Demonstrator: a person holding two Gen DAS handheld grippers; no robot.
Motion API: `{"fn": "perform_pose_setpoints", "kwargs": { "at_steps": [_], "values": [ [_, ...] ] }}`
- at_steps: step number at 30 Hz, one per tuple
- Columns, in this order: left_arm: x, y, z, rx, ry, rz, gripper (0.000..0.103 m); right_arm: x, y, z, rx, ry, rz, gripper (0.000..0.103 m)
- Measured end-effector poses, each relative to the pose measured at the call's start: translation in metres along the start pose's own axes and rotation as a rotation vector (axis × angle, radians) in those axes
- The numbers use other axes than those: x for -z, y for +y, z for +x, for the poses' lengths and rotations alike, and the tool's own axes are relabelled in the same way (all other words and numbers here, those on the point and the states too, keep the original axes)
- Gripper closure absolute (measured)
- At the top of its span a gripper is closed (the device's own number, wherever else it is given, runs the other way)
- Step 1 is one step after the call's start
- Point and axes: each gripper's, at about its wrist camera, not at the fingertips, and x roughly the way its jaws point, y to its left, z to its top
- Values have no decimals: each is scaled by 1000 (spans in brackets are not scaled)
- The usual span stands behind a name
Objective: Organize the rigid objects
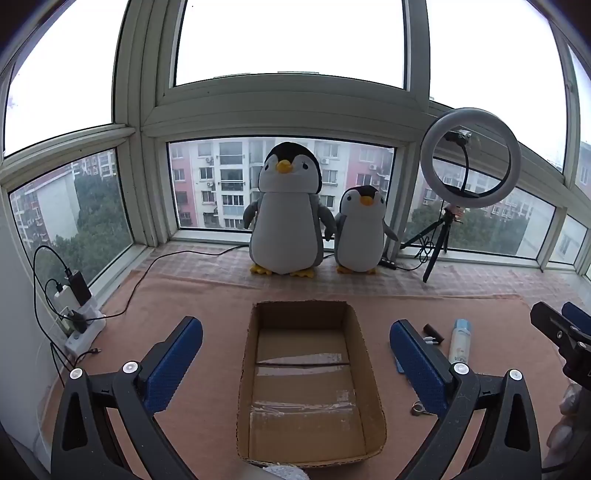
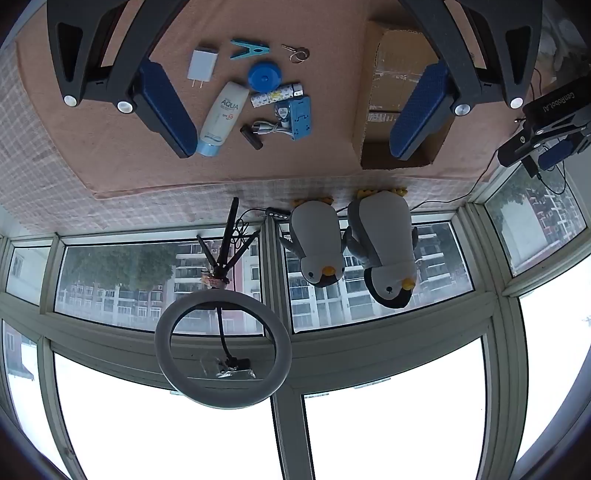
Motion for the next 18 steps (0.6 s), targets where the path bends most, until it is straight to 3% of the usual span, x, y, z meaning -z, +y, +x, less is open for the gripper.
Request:
{"fn": "perform_pose_setpoints", "kwargs": {
  "at_steps": [18],
  "values": [
    [-2, 2, -2, 0, 1, -4, 0, -3, -1, 1, -2, 5, -1, 0]
  ]
}}
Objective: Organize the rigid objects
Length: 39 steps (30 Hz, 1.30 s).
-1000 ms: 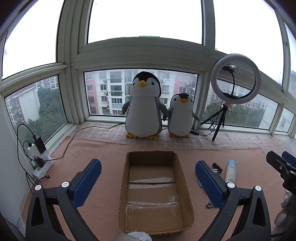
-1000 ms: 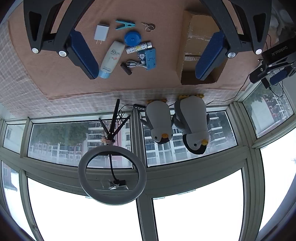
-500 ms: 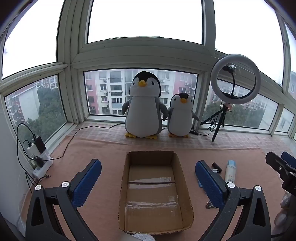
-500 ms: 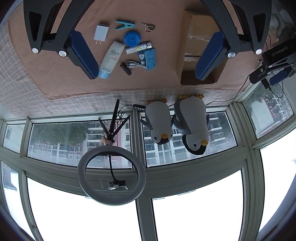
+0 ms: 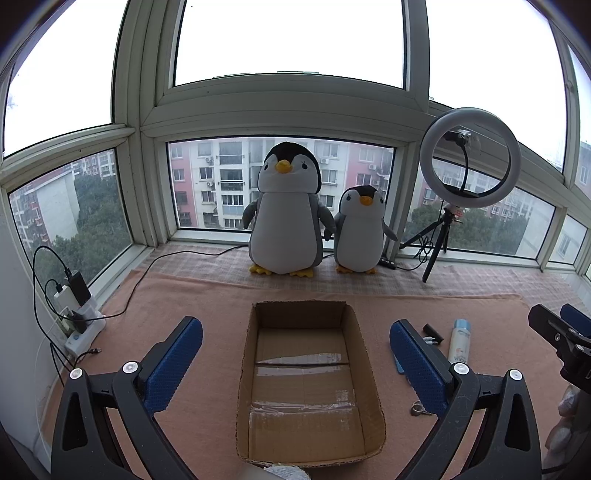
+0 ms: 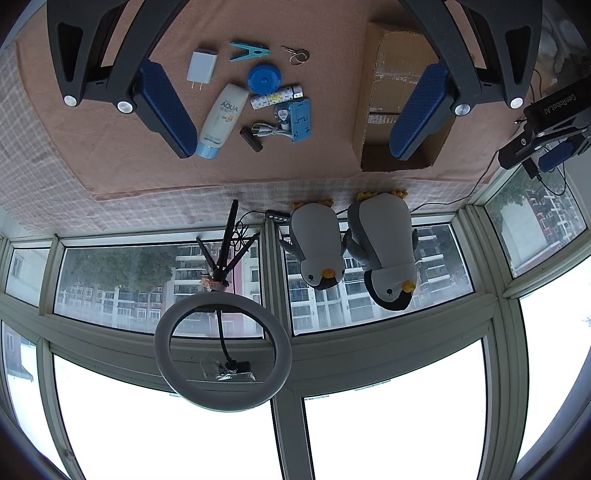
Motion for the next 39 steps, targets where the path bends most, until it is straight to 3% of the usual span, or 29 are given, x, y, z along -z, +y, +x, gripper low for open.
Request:
{"fn": "perform_pose_setpoints", "kwargs": {
  "at_steps": [29, 39],
  "values": [
    [1, -2, 0, 2, 2, 5, 0, 6, 0, 3, -2, 15, 5, 0],
    [5, 3, 9, -6, 36, -1, 0, 7, -2, 6, 2, 28, 6, 0]
  ]
}}
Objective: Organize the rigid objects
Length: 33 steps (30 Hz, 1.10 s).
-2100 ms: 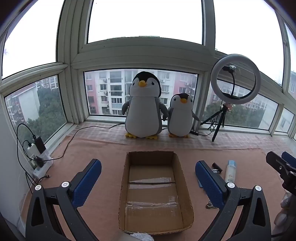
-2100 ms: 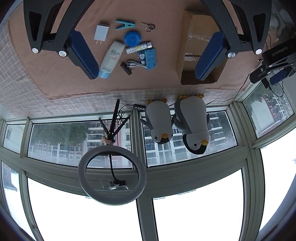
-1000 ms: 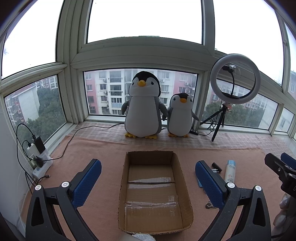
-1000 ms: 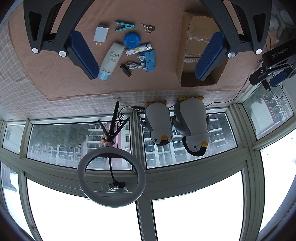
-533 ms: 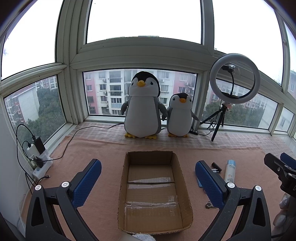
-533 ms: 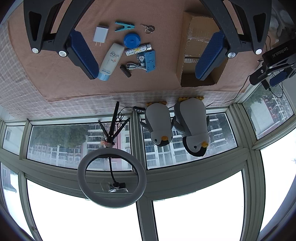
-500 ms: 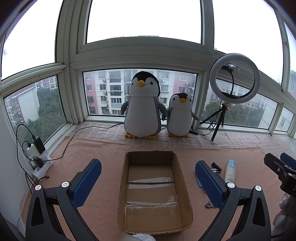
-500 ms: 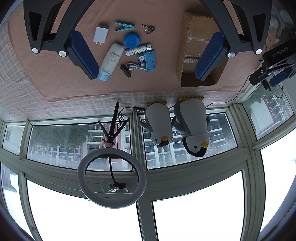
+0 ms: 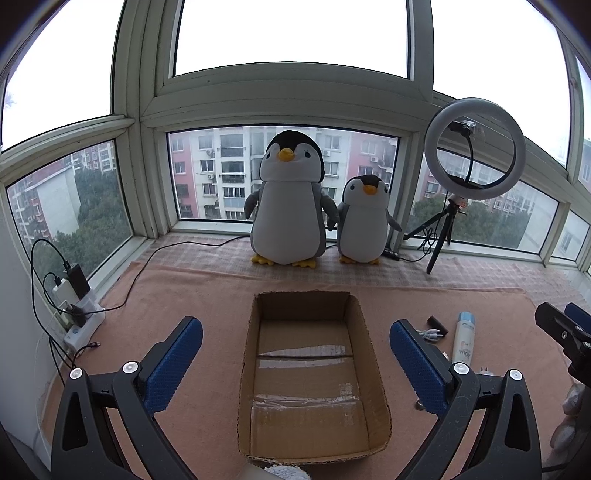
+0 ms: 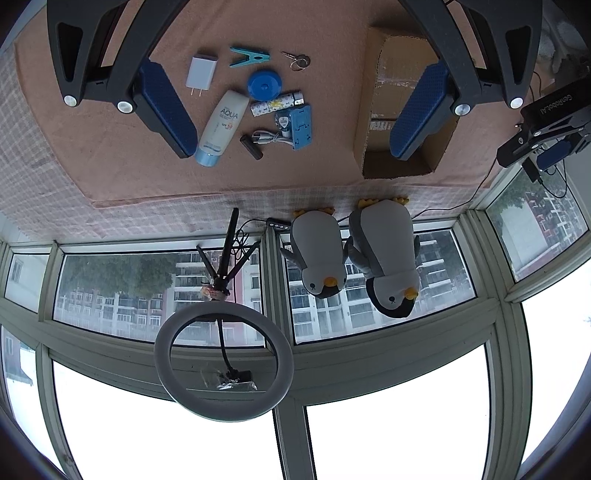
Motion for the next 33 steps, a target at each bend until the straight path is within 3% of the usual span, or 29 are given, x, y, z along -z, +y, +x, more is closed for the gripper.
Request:
{"fn": "perform_pose_setpoints", "kwargs": {
  "at_steps": [22, 33],
  "values": [
    [11, 9, 29, -15, 80, 19, 0, 4, -14, 14, 14, 62, 20, 0],
    [41, 47, 73, -64, 234, -9, 0, 14, -34, 30, 31, 125, 16, 0]
  ]
}}
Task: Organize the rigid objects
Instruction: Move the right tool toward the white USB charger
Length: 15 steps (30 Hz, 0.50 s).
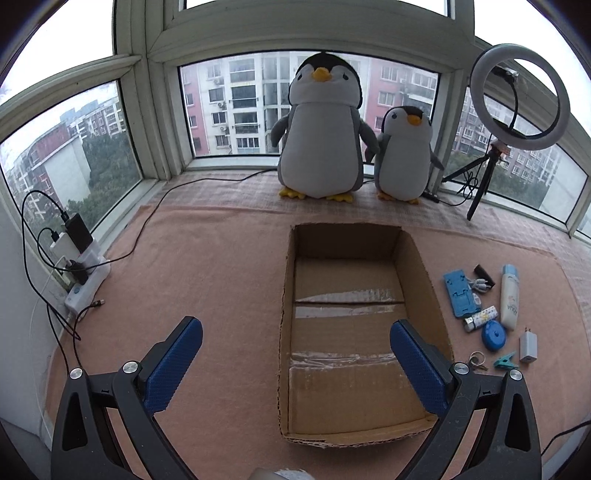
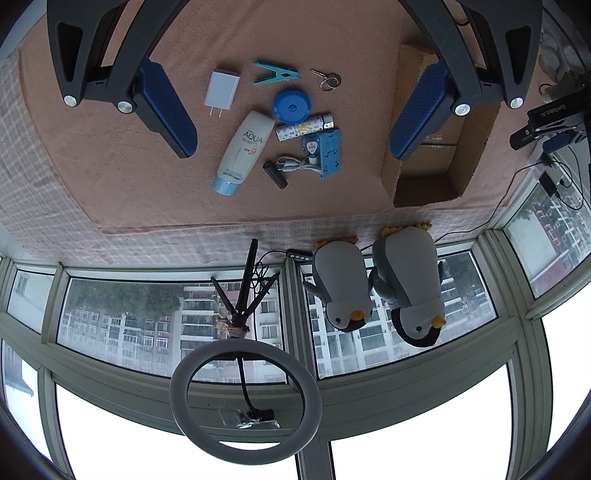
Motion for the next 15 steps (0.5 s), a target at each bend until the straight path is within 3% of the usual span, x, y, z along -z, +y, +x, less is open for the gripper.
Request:
{"fn": "perform_pose_setpoints", "kwargs": {
  "at_steps": [5, 15],
  "values": [
    [15, 9, 24, -11, 67, 6, 0, 12, -15, 13, -9, 68, 1, 0],
    [41, 12, 75, -31, 187, 0, 6, 48, -44, 44, 55, 204, -57, 0]
  ]
}}
